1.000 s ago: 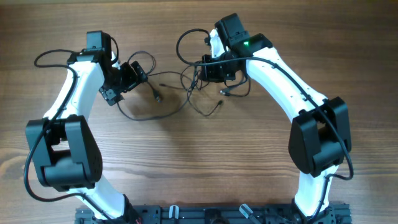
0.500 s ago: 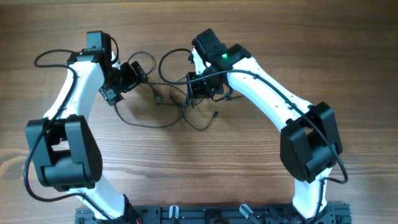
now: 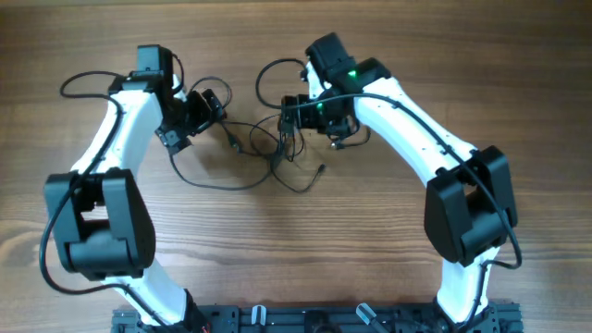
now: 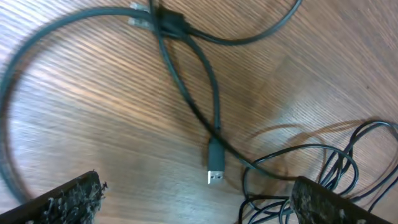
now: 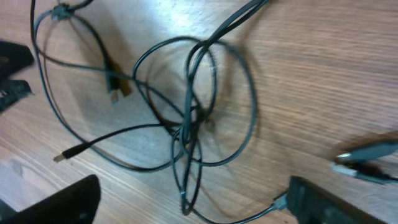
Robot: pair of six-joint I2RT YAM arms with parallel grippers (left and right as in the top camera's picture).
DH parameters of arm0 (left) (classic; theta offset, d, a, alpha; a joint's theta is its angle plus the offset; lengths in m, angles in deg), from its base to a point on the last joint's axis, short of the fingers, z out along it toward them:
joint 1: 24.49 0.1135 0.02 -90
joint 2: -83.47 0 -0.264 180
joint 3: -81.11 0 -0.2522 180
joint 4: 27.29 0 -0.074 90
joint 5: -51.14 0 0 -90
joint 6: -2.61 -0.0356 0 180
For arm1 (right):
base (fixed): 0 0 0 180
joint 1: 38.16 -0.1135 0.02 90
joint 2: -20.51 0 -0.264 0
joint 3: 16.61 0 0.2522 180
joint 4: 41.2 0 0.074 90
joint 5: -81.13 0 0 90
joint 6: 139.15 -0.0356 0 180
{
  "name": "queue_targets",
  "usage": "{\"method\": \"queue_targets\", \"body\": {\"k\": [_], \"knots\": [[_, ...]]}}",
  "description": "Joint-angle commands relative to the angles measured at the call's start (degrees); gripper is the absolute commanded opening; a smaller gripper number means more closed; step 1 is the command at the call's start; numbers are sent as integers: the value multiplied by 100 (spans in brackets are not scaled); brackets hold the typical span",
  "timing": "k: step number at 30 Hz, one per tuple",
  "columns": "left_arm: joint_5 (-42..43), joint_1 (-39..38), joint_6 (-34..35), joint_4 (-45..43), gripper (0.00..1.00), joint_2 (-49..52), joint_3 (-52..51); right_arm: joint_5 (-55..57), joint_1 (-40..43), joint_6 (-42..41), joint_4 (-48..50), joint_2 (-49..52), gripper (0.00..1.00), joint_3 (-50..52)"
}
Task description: Untangle cables
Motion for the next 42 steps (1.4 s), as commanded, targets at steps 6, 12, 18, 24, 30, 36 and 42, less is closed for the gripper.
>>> {"method": "queue_targets", "body": {"k": [6, 12, 18, 24, 30, 36, 42], "knots": [[87, -437, 122, -343, 100, 247, -28, 94, -22, -59, 22, -31, 100, 46], [87, -546, 122, -337, 100, 247, -28, 94, -22, -57, 22, -31, 100, 46], [-63, -546, 120, -417, 100, 247, -28, 94, -22, -57, 22, -31, 100, 46], [-197, -553, 122, -420, 96, 247, -28, 94, -22, -59, 22, -31, 100, 46], [-197, -560, 127, -595, 63, 256, -28, 94, -22, -57, 22, -31, 100, 46], [-195, -649, 177, -772, 61, 352, -28, 94, -22, -59, 22, -31, 100, 46], [-195, -761, 278, -839, 47, 542, -28, 87, -26, -315, 605, -31, 100, 46]]}}
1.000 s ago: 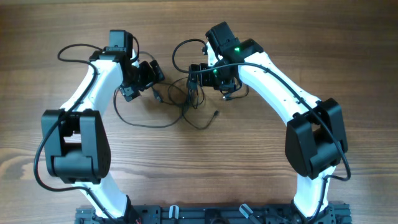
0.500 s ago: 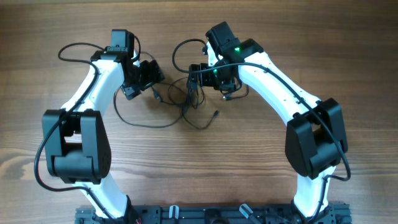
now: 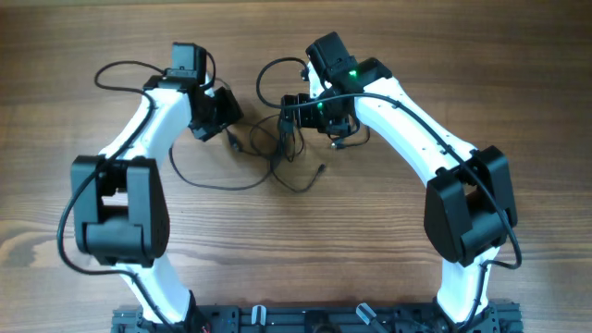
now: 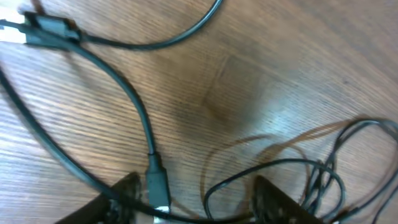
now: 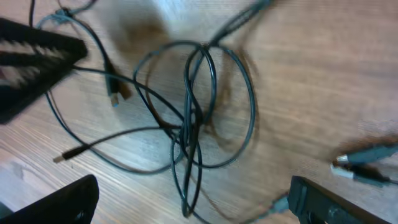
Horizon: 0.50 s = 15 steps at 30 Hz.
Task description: Untangle cables
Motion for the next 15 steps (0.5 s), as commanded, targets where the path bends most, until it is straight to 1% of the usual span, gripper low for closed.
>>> {"method": "queue_targets", "body": {"k": [1, 4, 6, 8, 10, 13, 15], "knots": [[-81, -55, 46, -13, 44, 131, -28, 26, -24, -442, 444, -31, 100, 31], [-81, -42, 44, -31, 44, 131, -28, 308, 22, -439, 455, -31, 99, 31], [-81, -42, 46, -28, 44, 131, -28, 761, 109, -629, 356, -31, 88, 31], [-81, -42, 44, -28, 42, 131, -28, 1128, 195, -1016, 199, -31, 85, 33], [-81, -42, 44, -28, 41, 131, -28, 1351, 295, -1193, 59, -31, 83, 33], [-81, -42, 44, -28, 41, 131, -28, 1357, 483, -1196, -9, -28, 74, 66], [-81, -42, 46, -28, 42, 131, -28, 1362, 553, -1370, 26, -28, 68, 160]]}}
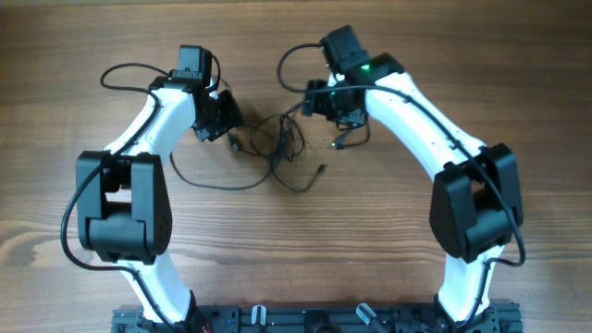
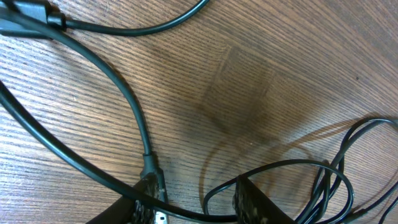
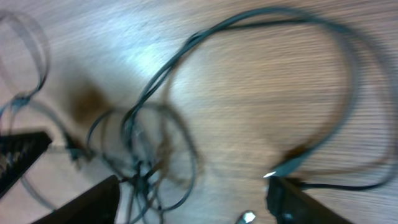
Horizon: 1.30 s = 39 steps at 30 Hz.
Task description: Untangle cables
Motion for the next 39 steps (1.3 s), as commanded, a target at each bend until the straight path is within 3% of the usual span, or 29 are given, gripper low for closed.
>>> {"method": "queue_targets", "body": {"k": [1, 7, 11, 18, 28, 32, 39], "knots": [[-79, 9, 13, -20, 42, 42, -28, 323, 181, -461, 52, -28, 62, 208], [-76, 9, 15, -17, 42, 42, -28, -350, 55, -599, 970, -24, 57, 839], [-76, 9, 13, -17, 43, 42, -28, -426, -146, -608, 1714, -20, 45, 1220], [-79, 9, 13, -13, 45, 42, -28, -387, -437, -621, 2800, 33, 44, 1801], [-76, 9, 13, -13, 45, 42, -28, -382, -588, -621, 3285, 400, 43, 1871], [-79, 9, 13, -15, 45, 42, -28, -138, -588, -621, 3351, 404, 34, 1871], [-79, 9, 13, -15, 46, 42, -28, 181, -588, -623, 3403, 446, 29, 1871]]}}
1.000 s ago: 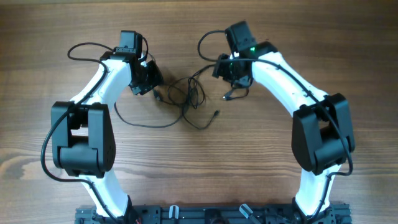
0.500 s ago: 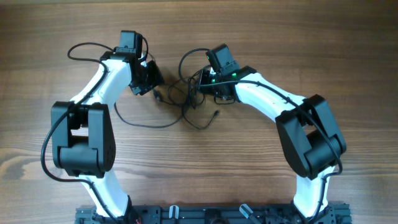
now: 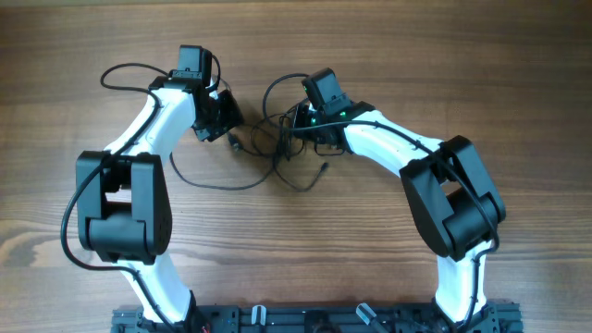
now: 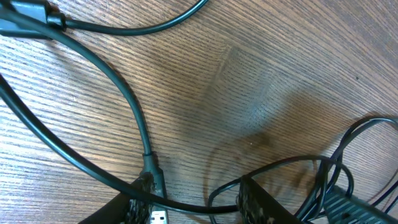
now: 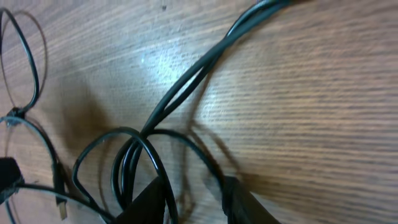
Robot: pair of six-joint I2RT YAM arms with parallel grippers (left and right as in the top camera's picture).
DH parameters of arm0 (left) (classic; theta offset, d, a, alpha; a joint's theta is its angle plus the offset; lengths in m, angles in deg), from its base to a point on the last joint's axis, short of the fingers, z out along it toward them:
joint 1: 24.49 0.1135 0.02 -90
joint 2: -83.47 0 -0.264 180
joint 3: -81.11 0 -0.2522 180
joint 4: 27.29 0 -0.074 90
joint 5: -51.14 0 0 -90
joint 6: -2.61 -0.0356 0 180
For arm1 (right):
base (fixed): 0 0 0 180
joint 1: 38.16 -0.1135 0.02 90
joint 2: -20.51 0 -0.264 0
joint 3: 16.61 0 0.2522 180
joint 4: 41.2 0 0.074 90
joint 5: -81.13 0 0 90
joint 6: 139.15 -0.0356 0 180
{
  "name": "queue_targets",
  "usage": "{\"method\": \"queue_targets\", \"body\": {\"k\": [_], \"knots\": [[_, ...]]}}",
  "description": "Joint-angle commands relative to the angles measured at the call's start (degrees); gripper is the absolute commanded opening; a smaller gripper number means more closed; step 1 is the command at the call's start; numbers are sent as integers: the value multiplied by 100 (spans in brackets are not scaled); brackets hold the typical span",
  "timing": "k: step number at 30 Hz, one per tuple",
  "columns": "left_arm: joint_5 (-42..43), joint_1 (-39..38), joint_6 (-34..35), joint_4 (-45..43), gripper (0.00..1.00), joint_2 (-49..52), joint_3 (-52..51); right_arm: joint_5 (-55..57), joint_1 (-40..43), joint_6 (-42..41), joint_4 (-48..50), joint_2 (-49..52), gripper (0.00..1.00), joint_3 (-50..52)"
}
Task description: Untangle cables
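Several thin black cables lie knotted in a tangle (image 3: pixel 277 141) at the middle of the wooden table. My left gripper (image 3: pixel 225 123) sits at the tangle's left edge. In the left wrist view, the left gripper (image 4: pixel 196 202) is open, its fingers (image 4: pixel 134 202) astride one cable strand (image 4: pixel 186 206), with a USB plug (image 4: pixel 157 214) beside the left finger. My right gripper (image 3: pixel 294 125) is down on the tangle's right side. In the right wrist view, the right gripper (image 5: pixel 193 205) is open only a narrow gap, with cable loops (image 5: pixel 124 162) against its left finger.
A long loop of cable (image 3: pixel 208 183) runs out to the front left. A free plug end (image 3: pixel 323 168) lies front right of the knot. Each arm's own lead (image 3: pixel 120 69) arcs at the back. Bare wood table (image 3: pixel 388 240) surrounds the cables.
My right gripper has moved from the back right down onto the tangle's right side, and its fingers stand much closer together. The left gripper has stayed at the plug.
At first my left gripper was wide open left of the USB plug, and the right gripper was open over the knot. Then the left gripper stood narrower around the plug's cable. The right gripper was then off to the back right, and is now at the knot.
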Motion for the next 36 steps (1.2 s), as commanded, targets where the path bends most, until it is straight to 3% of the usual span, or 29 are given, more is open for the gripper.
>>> {"method": "queue_targets", "body": {"k": [1, 8, 10, 16, 25, 29, 32, 36], "knots": [[-79, 9, 13, -15, 46, 42, -28, 236, -37, -20, 33, 162, 24, 37], [-79, 9, 13, -15, 46, 42, -28, 234, -107, -17, 129, 164, 13, 37], [-79, 9, 13, -15, 47, 42, -28, 243, -140, 9, 127, 164, 4, 37], [-79, 9, 13, -15, 44, 42, -28, 63, -131, 470, -70, 85, 4, 31], [-319, 9, 13, -17, 41, 42, -28, 507, -131, 916, -402, -946, 4, 31], [-319, 9, 13, -17, 27, 42, -28, 577, -131, 903, -544, -1294, 4, 31], [-319, 9, 13, -17, 4, 42, -28, 579, -131, 905, -699, -1613, 4, 31], [-321, 9, 13, -17, 4, 42, -28, 772, -131, 907, -966, -2048, 4, 17]]}}
